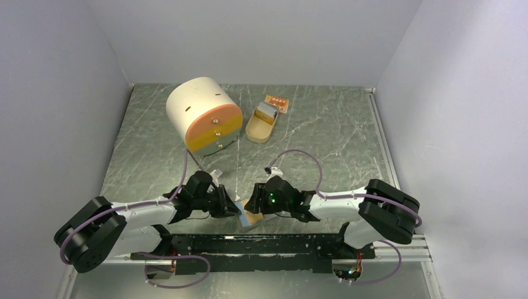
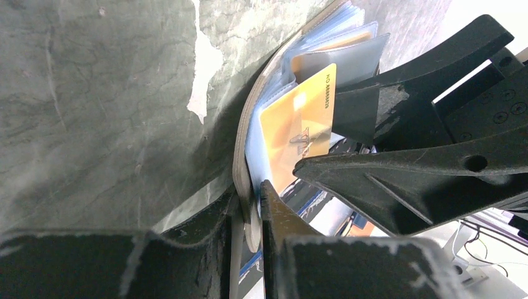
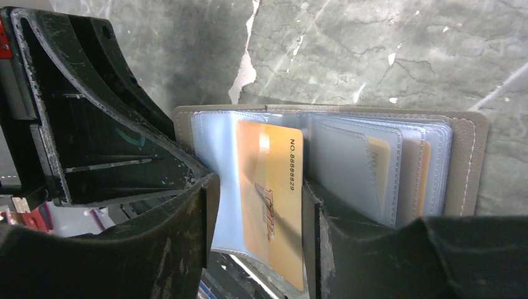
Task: Put the credit cards into the card holder
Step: Insert the credit card into the card holder.
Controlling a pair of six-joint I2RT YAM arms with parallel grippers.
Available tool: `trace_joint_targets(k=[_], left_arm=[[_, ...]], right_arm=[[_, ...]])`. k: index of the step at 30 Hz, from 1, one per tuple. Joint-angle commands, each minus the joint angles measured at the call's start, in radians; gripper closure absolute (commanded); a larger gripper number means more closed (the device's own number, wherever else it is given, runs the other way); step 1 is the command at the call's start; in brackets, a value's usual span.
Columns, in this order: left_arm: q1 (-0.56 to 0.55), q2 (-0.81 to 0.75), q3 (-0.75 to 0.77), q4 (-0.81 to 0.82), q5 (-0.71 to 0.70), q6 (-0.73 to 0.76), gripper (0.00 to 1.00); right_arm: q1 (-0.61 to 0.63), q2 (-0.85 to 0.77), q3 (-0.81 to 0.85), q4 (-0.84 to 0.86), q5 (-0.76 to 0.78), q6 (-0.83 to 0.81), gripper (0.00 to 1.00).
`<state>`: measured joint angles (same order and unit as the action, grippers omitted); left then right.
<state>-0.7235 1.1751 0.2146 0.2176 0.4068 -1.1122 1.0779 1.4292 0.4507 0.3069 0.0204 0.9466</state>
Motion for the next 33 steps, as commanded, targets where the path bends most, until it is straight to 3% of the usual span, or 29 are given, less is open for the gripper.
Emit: trace_joint_targets(k=[1,5,8,11,13,18,22,26,29,33], left_arm=[[0.003,0.005,0.004,0.043,0.026,0.001,0.8],[0.005,0.0,0.008,0.033,0.024,0.005,0.8],[0.003,-0.002,0.008,0.035,0.024,0.01,0.81],[0.005,0.009,0.009,0.054,0.034,0.015,0.86],[0.004,0.021,0.007,0.084,0.05,0.018,0.91],[0.005,0.064,-0.007,0.175,0.098,0.015,0.91],[0.005,0.068,-0.023,0.242,0.119,0.011,0.79],[0.005,0.069,-0.017,0.243,0.112,0.017,0.78],[0.006,0.089,-0.012,0.249,0.114,0.021,0.9],[0.005,0.099,-0.032,0.274,0.11,0.001,0.91]], right_arm=[[0.005,-0.012,0.0,-0.149,0.055,-0.051,0.47],[0.006,-0.023,0.012,-0.162,0.058,-0.057,0.48],[0.005,-0.042,0.02,-0.163,0.06,-0.07,0.44],[0.004,-0.047,0.02,-0.155,0.06,-0.067,0.42],[-0.001,-0.046,0.005,-0.126,0.05,-0.06,0.44],[-0.025,-0.059,-0.043,-0.015,-0.007,-0.032,0.49],[-0.029,-0.066,-0.054,0.022,-0.024,-0.016,0.5],[-0.033,-0.072,-0.063,0.044,-0.035,0.006,0.48],[-0.042,-0.09,-0.07,0.039,-0.037,0.03,0.46],[-0.062,-0.132,-0.072,-0.047,-0.01,0.043,0.44]])
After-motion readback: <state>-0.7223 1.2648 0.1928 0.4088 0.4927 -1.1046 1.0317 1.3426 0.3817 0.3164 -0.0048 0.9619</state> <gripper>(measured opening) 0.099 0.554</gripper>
